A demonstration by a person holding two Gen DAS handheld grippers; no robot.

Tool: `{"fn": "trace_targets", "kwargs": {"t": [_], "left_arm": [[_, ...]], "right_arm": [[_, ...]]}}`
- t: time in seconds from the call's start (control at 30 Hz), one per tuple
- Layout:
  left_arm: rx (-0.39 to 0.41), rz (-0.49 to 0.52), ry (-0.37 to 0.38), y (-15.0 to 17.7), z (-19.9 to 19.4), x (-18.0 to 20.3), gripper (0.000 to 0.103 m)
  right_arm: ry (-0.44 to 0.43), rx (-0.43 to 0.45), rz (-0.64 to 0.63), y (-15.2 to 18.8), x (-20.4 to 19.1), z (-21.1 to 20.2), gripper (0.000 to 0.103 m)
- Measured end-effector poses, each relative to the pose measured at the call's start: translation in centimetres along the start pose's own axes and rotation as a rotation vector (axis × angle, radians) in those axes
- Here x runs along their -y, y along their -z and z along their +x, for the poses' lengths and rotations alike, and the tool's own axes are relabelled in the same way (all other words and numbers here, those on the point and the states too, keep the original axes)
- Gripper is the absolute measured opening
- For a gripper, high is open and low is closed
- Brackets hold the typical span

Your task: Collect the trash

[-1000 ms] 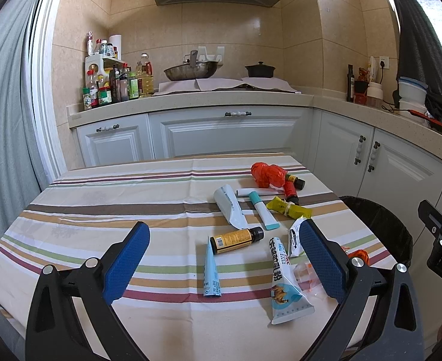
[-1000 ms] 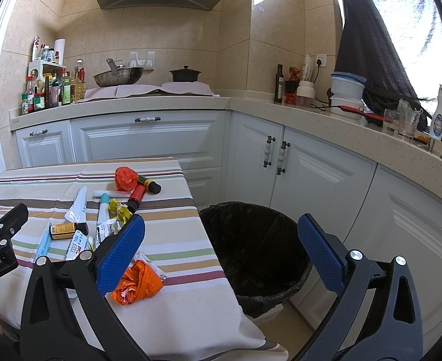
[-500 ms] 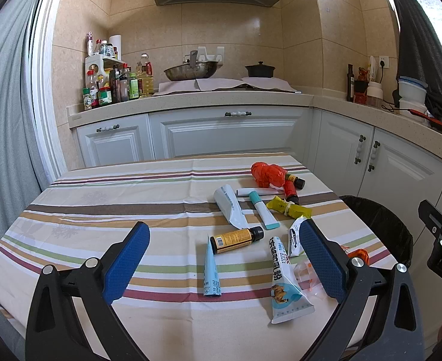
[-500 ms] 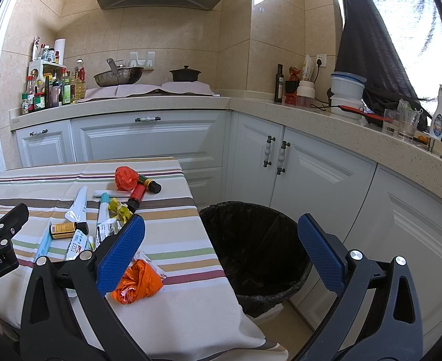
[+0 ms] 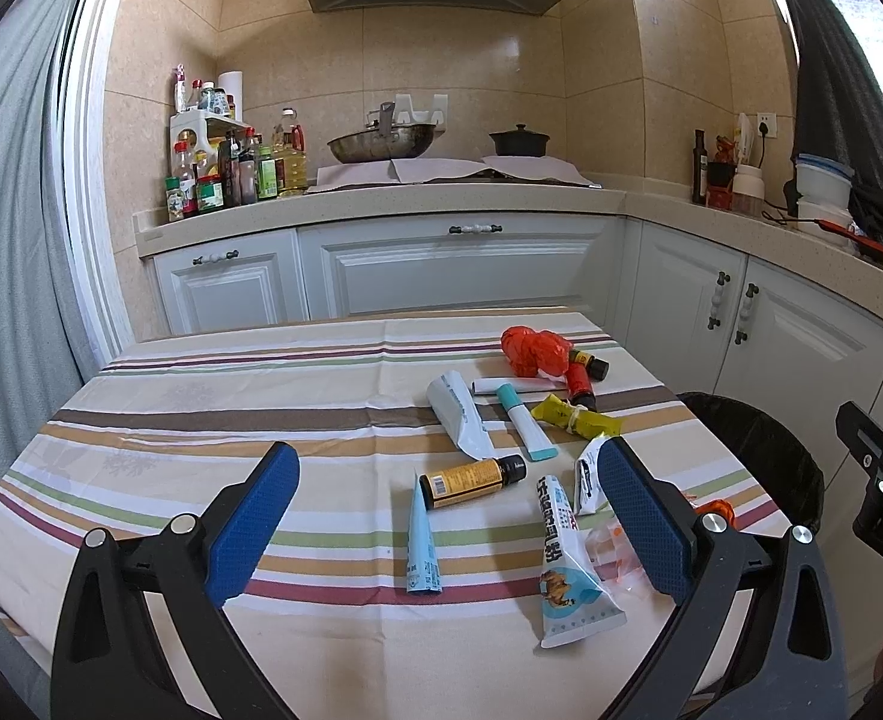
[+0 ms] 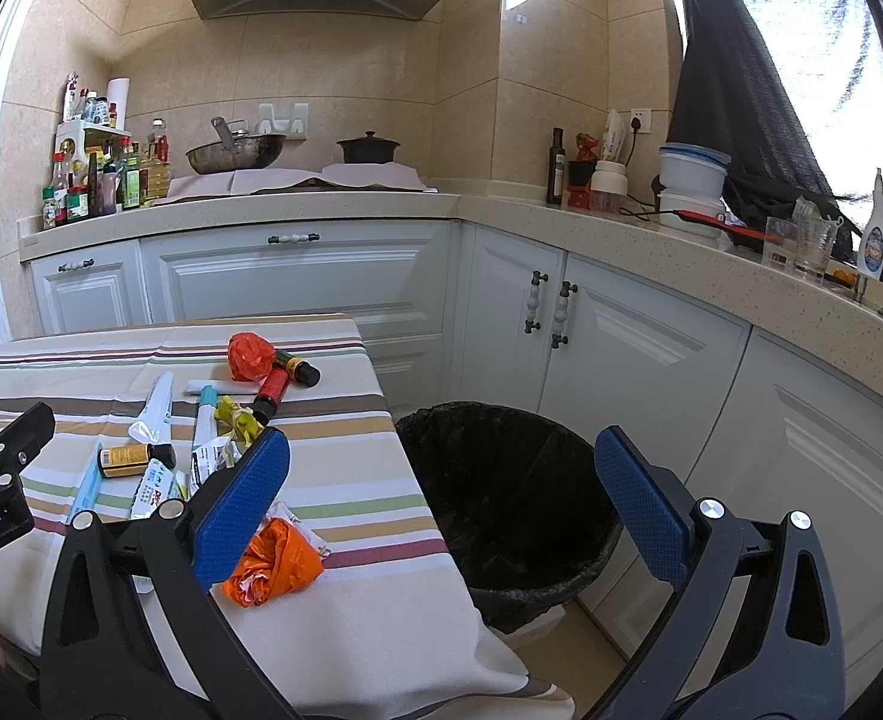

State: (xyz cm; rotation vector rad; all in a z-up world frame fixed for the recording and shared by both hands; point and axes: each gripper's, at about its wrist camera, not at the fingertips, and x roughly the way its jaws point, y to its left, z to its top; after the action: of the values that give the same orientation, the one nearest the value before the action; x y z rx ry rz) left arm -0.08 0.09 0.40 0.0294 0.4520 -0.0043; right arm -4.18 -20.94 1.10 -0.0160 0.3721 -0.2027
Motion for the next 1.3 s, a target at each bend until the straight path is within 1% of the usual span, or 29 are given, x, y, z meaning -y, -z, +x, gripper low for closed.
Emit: {"fn": "trace_targets", "kwargs": {"t": [0.3, 0.43, 0.53, 0.6, 0.67, 0.77, 0.83, 0.93, 1.0, 1.03, 1.1, 1.2, 1.27, 1.3], "left_arm": [[0.029, -0.009, 0.004, -0.8, -0.6, -0.4, 0.097], [0.005, 0.001, -0.001, -0.5, 0.0, -0.9, 0.097], [-0.023, 0.0, -0.009, 0.2, 0.5, -1.6, 0.097], [-0.048, -0.005, -0.022, 0.7, 1.0, -2.3, 0.096], [-0.07, -0.011, -0.036, 1.2, 1.3, -3.0, 0.096], [-0.091, -0.01, -0.064, 2.0, 1.8, -4.0, 0.096], [-0.096, -0.014, -0.077, 2.3, 1.9, -4.5, 0.096], [-0.108, -0.023, -0.096, 3.0, 2.1, -5.3, 0.096], [-0.116, -0.028, -0.101, 3.2, 2.4, -5.7, 0.096], [-0.123, -0.032, -0.101, 3.4, 2.5, -5.9, 0.096], [-0.134, -0.04, -0.102, 3.8, 2.7, -6.2, 0.096], [-0.139, -0.044, -0.102, 4.1, 2.8, -6.4, 0.096], [-0.143, -0.048, -0.097, 4.2, 2.9, -6.4, 0.096], [-0.145, -0.05, -0.094, 4.2, 2.9, -6.4, 0.096]], "right_arm": [[-0.01, 0.01, 0.001, -0.5, 0.5, -0.7, 0.099], [-0.026, -0.006, -0.006, -0.1, -0.5, -0.3, 0.099], [-0.056, -0.03, -0.018, 0.5, -1.4, 0.2, 0.098], [-0.068, -0.042, -0.032, 0.9, -2.0, 0.5, 0.094], [-0.084, -0.061, -0.047, 1.4, -2.8, 0.8, 0.085], [-0.117, -0.104, -0.06, 2.2, -3.9, 1.5, 0.078], [-0.136, -0.133, -0.071, 2.9, -4.7, 2.2, 0.077], [-0.14, -0.155, -0.085, 3.4, -5.3, 2.7, 0.075], [-0.142, -0.174, -0.087, 3.8, -5.6, 3.2, 0.071], [-0.144, -0.184, -0.086, 4.1, -5.7, 3.4, 0.067], [-0.152, -0.211, -0.081, 4.5, -5.9, 3.9, 0.066], [-0.171, -0.239, -0.076, 5.0, -5.9, 4.4, 0.057], [-0.188, -0.25, -0.078, 5.2, -6.0, 4.4, 0.042], [-0.193, -0.254, -0.082, 5.2, -6.1, 4.5, 0.039]]}}
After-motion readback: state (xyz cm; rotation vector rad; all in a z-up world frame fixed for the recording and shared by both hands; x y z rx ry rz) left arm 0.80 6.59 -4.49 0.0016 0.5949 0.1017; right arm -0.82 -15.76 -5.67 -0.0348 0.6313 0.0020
